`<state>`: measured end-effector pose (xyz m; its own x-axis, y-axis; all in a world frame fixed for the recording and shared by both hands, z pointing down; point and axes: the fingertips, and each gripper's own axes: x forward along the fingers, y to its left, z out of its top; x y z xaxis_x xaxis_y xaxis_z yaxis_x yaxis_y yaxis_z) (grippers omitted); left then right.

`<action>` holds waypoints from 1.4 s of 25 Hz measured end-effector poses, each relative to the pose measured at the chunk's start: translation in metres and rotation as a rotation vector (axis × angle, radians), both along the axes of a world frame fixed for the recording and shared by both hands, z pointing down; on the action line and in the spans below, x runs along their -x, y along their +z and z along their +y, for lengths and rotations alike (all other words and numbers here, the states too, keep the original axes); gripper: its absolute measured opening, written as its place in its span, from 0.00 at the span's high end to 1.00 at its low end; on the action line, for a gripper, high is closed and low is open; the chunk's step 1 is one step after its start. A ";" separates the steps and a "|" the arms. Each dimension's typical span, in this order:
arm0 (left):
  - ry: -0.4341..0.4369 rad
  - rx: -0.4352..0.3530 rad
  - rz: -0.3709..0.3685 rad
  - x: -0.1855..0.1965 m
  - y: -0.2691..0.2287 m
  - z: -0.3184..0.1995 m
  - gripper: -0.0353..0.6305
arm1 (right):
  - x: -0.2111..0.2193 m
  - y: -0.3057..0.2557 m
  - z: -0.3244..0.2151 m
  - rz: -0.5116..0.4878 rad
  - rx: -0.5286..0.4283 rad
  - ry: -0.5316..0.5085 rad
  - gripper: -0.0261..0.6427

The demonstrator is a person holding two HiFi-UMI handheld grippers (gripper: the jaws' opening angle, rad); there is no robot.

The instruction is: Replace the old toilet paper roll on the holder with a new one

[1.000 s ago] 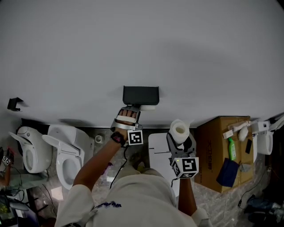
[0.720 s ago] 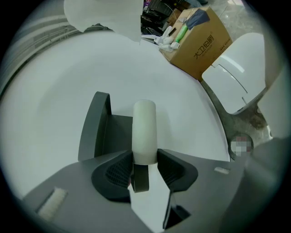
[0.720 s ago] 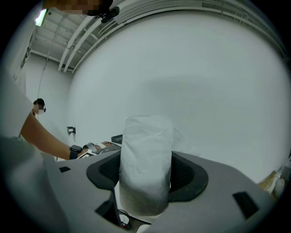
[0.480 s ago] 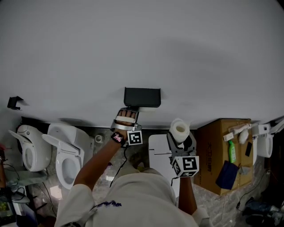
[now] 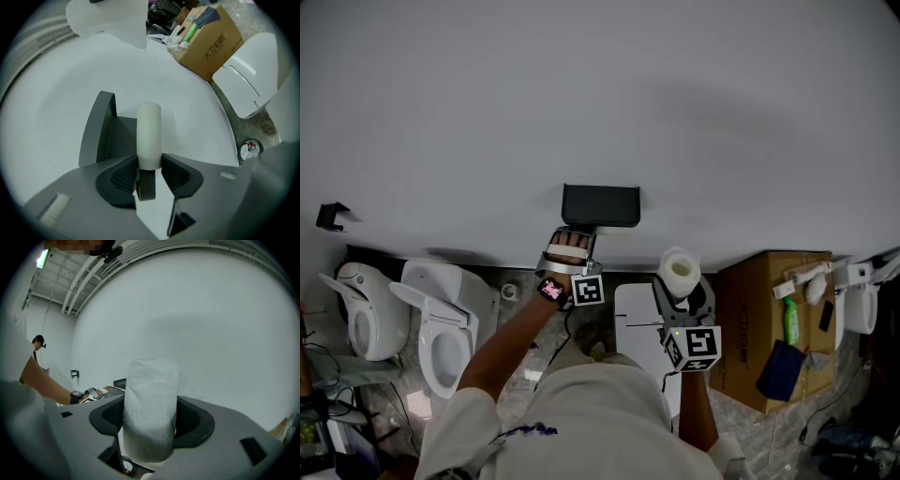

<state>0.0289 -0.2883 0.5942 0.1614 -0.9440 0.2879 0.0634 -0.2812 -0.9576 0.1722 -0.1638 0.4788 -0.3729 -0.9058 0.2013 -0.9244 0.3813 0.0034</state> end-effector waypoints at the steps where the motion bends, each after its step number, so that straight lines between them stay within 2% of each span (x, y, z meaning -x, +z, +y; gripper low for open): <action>1: 0.001 0.004 0.004 -0.001 0.000 0.000 0.71 | 0.000 0.000 0.000 0.000 -0.001 0.000 0.53; 35: 0.091 0.016 0.036 -0.075 -0.002 -0.001 0.71 | -0.035 0.004 -0.002 -0.005 0.015 0.050 0.53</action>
